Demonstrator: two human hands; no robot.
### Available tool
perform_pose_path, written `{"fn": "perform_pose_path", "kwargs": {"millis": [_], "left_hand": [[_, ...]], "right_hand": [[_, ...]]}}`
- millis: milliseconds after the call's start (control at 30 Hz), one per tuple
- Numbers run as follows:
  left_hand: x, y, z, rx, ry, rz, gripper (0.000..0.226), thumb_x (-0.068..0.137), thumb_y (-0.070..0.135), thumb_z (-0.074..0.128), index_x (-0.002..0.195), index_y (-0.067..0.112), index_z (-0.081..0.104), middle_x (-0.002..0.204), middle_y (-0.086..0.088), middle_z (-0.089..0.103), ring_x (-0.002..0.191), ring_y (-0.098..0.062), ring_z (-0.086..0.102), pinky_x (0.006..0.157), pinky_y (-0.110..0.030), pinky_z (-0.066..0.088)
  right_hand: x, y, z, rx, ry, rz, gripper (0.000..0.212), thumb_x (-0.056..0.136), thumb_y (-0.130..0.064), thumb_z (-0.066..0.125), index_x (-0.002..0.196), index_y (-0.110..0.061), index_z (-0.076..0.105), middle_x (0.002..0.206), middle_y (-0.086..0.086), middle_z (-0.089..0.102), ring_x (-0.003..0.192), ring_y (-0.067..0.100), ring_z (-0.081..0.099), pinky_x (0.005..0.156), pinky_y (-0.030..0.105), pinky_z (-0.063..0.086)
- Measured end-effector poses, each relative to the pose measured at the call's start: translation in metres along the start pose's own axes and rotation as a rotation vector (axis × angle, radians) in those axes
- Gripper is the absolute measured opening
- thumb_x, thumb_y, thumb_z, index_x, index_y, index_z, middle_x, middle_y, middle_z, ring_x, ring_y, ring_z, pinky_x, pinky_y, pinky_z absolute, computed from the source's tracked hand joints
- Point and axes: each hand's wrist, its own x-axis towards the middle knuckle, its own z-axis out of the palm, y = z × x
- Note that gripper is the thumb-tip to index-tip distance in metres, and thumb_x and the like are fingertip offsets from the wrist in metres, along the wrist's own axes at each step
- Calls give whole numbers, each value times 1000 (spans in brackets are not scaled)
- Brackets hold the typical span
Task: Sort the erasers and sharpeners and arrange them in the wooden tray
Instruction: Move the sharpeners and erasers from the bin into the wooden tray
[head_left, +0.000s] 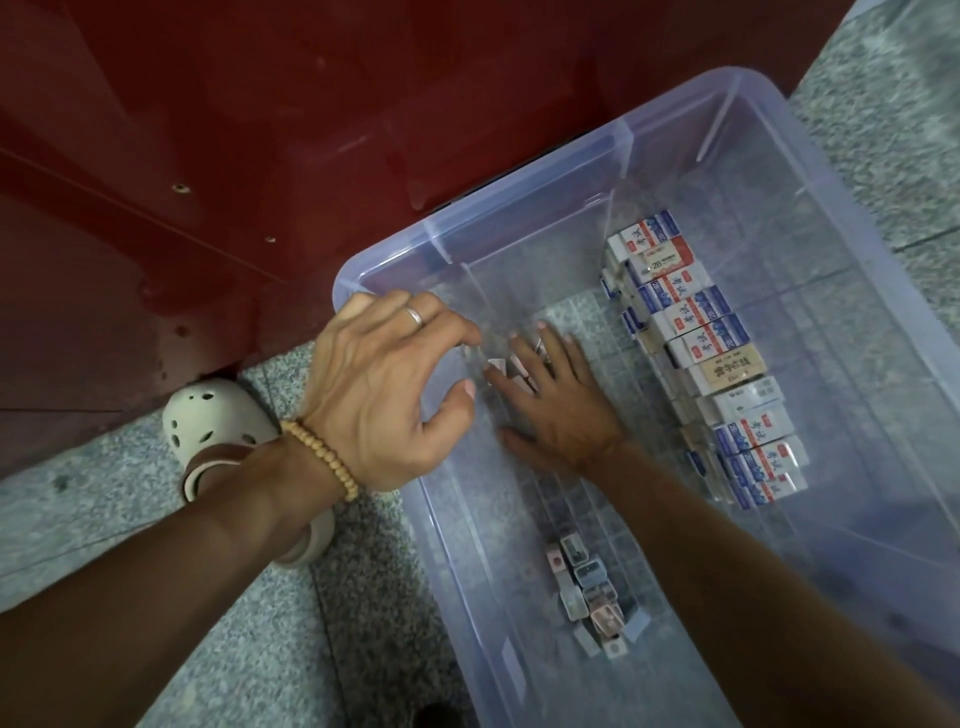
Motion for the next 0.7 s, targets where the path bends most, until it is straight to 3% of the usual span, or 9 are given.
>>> {"fn": "perform_pose_path", "kwargs": {"millis": [133,233,333,467,700], "left_hand": [[0,-1,0,-1,-5,3,36,75,34,51,97,11,68,90,0,65,80,-26,60,74,-43,40],[-1,-1,1,-1,-5,4,35,75,35,51,96,12,68,89,0,65,80,-26,60,74,-44,40],[-1,-2,1,-4,3,7,35,76,34,51,96,12,69,87,0,65,78,-26,59,73,-44,40],[-1,-3,2,-17,8,3,35,76,34,51,95,12,69,85,2,65,76,-24,58,73,-42,40],[-1,-2,2,-14,18,7,35,76,35,50,94,12,69,84,3,64,75,-23,57,73,-42,40]], "right_hand": [[19,-15,11,-9,157,-14,38,84,-30,72,118,-17,63,133,16,59,113,37,56,90,50,39],[14,-16,12,-26,225,-13,29,80,-19,76,106,-16,64,120,13,63,94,33,54,73,44,39],[10,-15,8,-62,205,4,26,81,-23,74,104,-17,65,119,12,63,94,33,56,73,43,38],[-6,-13,1,-107,123,38,46,86,-43,59,125,-18,60,135,14,57,119,39,52,89,52,36],[-7,-8,-2,-131,189,-27,36,78,-14,72,113,-13,66,112,13,66,89,36,59,62,38,48]]}}
